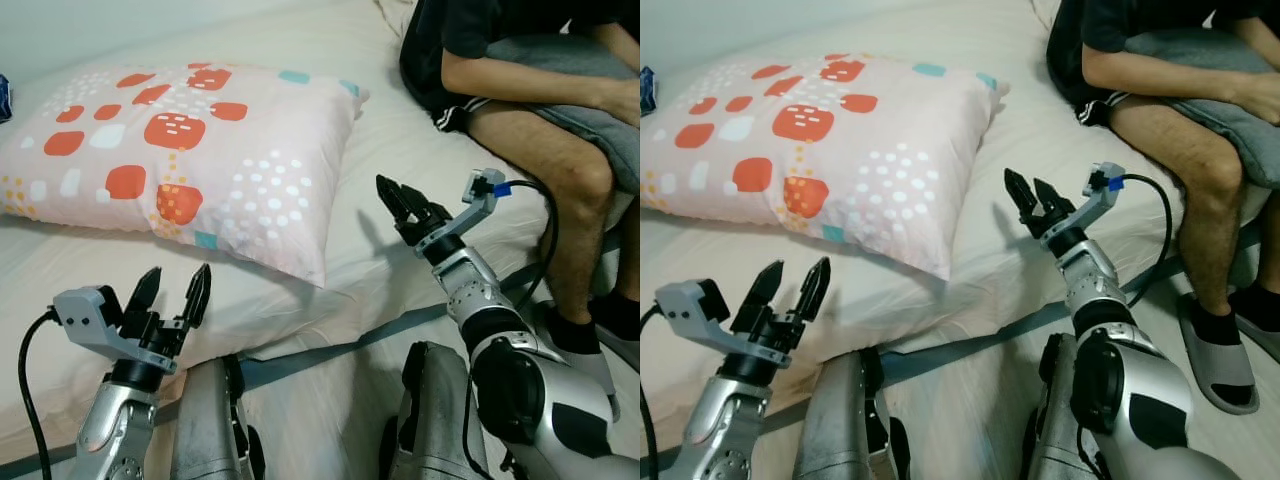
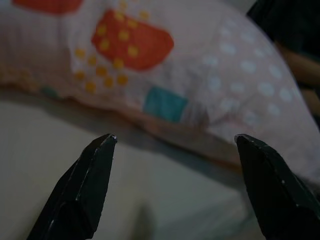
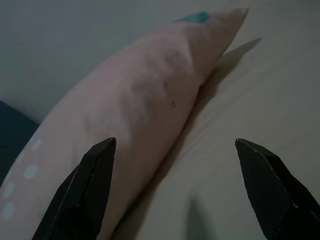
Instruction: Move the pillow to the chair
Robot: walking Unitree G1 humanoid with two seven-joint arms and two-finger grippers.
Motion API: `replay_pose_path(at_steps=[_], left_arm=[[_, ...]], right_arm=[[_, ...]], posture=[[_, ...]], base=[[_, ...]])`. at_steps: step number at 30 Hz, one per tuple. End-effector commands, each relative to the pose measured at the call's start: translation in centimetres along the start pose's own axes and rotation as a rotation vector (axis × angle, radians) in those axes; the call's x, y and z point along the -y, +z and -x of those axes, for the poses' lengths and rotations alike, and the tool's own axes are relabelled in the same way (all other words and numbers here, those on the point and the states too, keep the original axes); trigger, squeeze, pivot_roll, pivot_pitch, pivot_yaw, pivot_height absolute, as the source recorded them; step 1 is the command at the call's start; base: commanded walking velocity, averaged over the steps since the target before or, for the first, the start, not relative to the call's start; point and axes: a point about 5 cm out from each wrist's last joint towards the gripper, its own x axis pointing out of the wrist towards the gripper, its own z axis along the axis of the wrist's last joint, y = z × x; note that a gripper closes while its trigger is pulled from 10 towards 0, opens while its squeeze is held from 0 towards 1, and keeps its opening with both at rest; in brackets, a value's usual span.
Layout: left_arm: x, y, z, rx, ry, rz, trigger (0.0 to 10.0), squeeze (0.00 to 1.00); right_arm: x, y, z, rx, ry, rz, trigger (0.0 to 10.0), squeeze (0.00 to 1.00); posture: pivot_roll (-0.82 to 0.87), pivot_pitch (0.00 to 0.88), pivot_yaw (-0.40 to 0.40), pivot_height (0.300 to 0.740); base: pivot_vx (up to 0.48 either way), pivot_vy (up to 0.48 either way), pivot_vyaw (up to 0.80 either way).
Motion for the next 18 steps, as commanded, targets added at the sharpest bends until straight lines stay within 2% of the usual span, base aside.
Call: replay_pose_path(at_steps=[1, 7, 8, 10, 14, 18], left_arm=[[-0.2, 0.4, 0.7, -0.029, 0.004, 0.013, 10.0, 0.0], [-0.1, 1.1, 0.8, -0.056, 0.006, 0.028, 10.0, 0.0], [-0.1, 1.1, 0.8, -0.056, 0.011, 0.026, 10.0, 0.0], [-0.1, 1.0, 0.6, -0.055, 0.018, 0.029, 10.0, 0.0], [0.4, 0.7, 0.3, -0.057, 0.008, 0.045, 10.0, 0.0], [0.5, 0.7, 0.2, -0.062, 0.003, 0.05, 10.0, 0.0]], right_arm=[[-1.0, -0.7, -0.7, 0.002, 0.048, -0.047, 10.0, 0.0], [-2.5, -2.6, -1.6, -0.058, 0.059, -0.055, 10.0, 0.0], [-2.8, -3.1, -1.7, -0.06, 0.079, -0.08, 10.0, 0.0], [-3.5, -3.5, -1.9, -0.046, 0.133, -0.11, 10.0, 0.0], [-4.5, -3.5, -2.2, -0.021, 0.217, -0.106, 10.0, 0.0], [-4.7, -3.1, -2.3, -0.006, 0.255, -0.104, 10.0, 0.0]], posture=[[0.22, 0.392, 0.064, 0.324], [0.21, 0.396, 0.061, 0.32], [0.21, 0.397, 0.058, 0.32], [0.2, 0.395, 0.057, 0.32], [0.18, 0.393, 0.053, 0.32], [0.18, 0.391, 0.052, 0.32]], base=[[0.0, 0.0, 0.0], [0.0, 0.0, 0.0], [0.0, 0.0, 0.0], [0.0, 0.0, 0.79], [0.0, 0.0, 0.76], [0.0, 0.0, 0.76]])
